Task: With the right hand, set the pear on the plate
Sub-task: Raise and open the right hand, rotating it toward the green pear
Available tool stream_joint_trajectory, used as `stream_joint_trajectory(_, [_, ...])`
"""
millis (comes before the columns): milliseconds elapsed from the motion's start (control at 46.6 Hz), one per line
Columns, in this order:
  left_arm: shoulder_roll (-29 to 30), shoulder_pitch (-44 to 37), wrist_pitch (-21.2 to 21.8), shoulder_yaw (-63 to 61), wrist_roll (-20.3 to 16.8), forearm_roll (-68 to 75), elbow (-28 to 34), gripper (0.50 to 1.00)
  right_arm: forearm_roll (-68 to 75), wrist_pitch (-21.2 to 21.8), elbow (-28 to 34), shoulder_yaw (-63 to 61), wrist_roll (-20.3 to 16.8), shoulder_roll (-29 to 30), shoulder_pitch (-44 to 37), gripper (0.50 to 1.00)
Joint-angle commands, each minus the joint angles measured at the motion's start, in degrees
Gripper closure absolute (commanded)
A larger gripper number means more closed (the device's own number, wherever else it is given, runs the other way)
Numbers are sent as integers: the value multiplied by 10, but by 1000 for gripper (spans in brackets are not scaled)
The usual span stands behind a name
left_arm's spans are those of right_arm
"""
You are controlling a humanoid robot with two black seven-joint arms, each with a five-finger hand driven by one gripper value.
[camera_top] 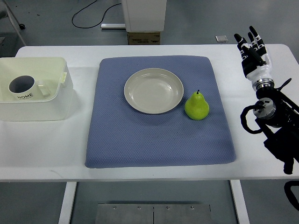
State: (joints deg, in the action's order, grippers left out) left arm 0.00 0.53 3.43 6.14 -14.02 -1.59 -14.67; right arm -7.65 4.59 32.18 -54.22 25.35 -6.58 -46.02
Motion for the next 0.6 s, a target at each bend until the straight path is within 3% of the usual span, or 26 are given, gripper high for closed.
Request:
stream_joint_trajectory(0, [0,0,0,0,0,0,0,500,0,2,2,0,0,-5,1,500])
stream_joint_trajectory(343, [0,0,0,0,0,0,0,500,-1,26,13,19,5,-32,21,500])
stream_joint_trajectory(579, [0,0,0,0,0,0,0,500,-2,26,90,41,7,-78,66,500])
